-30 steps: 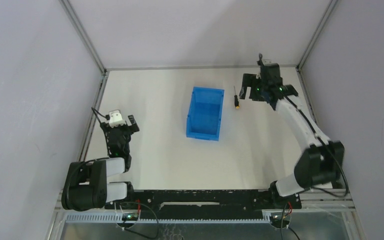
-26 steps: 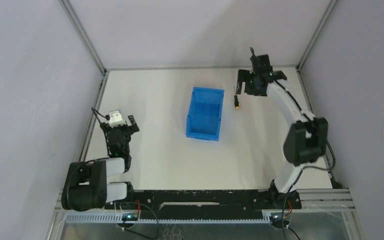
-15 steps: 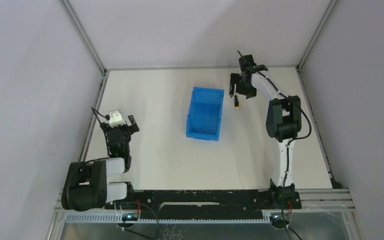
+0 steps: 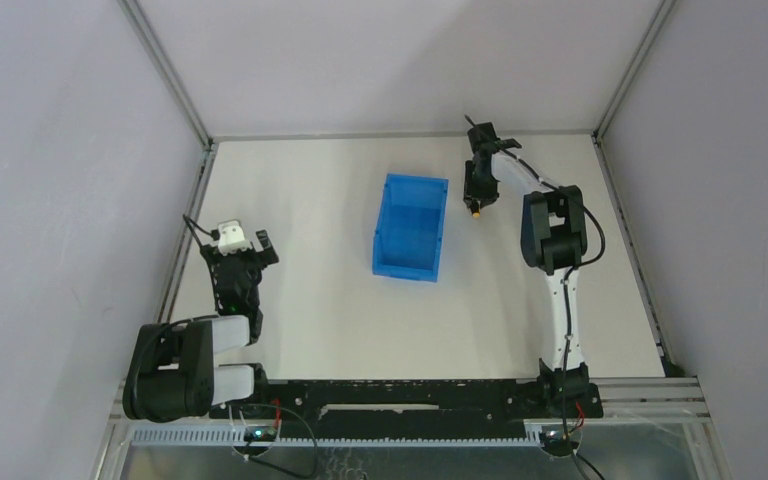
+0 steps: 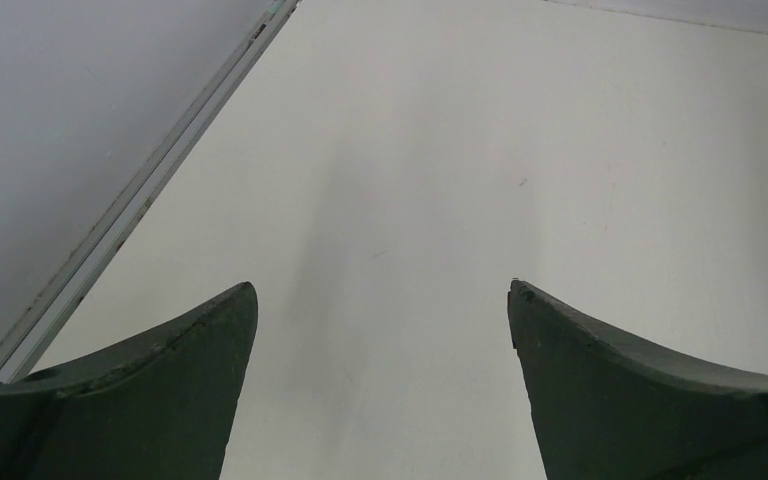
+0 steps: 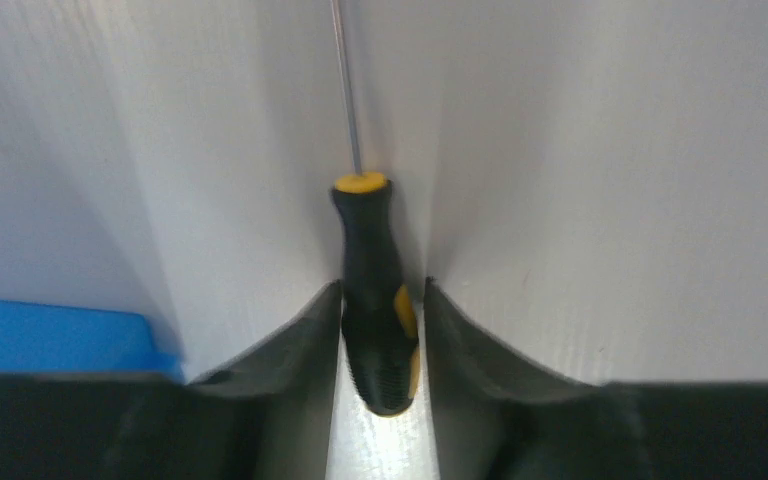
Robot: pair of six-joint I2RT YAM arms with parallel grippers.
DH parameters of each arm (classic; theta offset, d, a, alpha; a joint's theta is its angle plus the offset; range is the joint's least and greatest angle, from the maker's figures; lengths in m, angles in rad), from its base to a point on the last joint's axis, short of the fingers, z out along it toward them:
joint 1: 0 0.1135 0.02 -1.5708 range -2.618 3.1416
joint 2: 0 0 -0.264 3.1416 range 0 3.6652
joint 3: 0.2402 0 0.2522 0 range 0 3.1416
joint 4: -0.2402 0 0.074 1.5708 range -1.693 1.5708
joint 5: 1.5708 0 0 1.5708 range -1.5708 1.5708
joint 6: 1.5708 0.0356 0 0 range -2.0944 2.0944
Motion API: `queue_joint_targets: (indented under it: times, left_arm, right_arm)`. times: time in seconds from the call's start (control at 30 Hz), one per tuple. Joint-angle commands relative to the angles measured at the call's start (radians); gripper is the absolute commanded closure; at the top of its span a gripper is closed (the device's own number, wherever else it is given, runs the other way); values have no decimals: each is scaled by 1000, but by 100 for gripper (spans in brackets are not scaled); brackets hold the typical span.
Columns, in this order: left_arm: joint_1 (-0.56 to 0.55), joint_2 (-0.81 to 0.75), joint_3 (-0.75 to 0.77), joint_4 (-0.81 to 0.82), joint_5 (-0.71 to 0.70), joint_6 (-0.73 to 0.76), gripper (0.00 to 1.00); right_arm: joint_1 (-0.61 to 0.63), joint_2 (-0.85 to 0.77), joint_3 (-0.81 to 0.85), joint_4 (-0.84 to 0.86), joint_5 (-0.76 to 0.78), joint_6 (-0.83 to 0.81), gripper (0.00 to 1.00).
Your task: Put the screwdriver in the bin
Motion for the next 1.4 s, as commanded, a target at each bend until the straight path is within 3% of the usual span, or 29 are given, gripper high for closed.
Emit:
queue_joint_targets:
  times: [0.0, 0.03, 0.1, 0.33, 0.47, 0.73, 1.0, 1.37]
  left_arm:
    - [4, -12, 39, 35, 10, 11, 0]
    - [4, -11, 39, 35, 10, 11, 0]
    - [5, -12, 39, 35, 9, 11, 0]
    - [5, -11, 40, 35, 10, 11, 0]
    - [4, -11, 39, 35, 9, 11, 0]
    - [5, -11, 39, 35, 10, 11, 0]
    - [5, -11, 39, 35, 10, 11, 0]
    - [5, -11, 39, 34, 9, 11, 0]
  right_arm:
    - [11, 22, 21, 19, 36, 10, 73]
    - [9, 16, 23, 14, 40, 7, 87]
    - [5, -14, 34, -11, 71, 13, 100]
    - [5, -294, 1, -83, 126, 25, 100]
    - [39, -430, -50, -143, 65, 35, 100]
    - [241, -650, -272, -10, 6, 68, 100]
    - [427, -614, -390, 136, 52, 77, 100]
    - [466, -505, -481, 257, 70, 60, 92]
